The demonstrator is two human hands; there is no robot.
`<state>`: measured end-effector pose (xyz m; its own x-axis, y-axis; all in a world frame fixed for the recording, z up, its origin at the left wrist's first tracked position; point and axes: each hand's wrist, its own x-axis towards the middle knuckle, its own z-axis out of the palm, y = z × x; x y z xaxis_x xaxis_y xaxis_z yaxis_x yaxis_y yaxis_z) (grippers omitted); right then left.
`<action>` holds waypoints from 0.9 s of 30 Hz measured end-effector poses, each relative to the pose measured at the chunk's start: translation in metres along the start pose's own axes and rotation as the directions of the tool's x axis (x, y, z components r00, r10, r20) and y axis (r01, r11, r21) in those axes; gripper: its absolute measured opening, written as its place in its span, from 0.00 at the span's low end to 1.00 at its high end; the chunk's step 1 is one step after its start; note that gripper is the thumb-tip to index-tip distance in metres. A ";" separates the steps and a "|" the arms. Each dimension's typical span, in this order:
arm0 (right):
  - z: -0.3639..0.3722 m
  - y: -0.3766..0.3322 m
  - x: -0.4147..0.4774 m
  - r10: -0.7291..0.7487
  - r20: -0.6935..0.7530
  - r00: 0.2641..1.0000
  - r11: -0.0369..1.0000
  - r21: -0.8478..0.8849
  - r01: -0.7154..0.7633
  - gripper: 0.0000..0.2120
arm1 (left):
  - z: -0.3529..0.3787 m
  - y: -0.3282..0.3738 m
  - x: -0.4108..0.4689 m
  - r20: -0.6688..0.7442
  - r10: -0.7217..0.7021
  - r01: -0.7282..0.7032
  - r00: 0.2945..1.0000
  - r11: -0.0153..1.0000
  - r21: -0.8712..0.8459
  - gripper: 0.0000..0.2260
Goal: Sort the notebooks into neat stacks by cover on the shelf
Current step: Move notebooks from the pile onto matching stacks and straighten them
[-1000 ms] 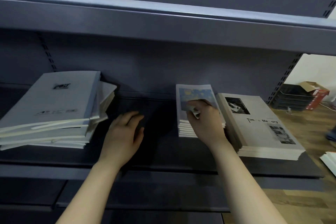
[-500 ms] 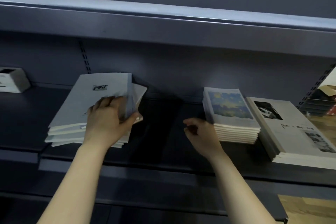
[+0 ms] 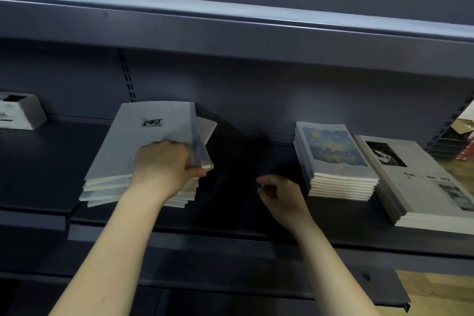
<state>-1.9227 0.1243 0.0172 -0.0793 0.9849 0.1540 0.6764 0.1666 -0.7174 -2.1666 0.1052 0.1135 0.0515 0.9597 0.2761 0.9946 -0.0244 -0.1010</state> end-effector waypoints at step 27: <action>-0.012 0.011 -0.012 0.004 -0.033 0.999 0.999 0.036 -0.003 0.12 | 0.013 0.009 -0.016 -0.261 -0.071 0.073 0.963 0.997 -0.003 0.07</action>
<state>-1.9056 0.1141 0.0153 -0.0519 0.9835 0.1735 0.6496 0.1652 -0.7421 -2.1592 0.0930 0.0961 0.0023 0.8524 0.5229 0.9960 0.0448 -0.0774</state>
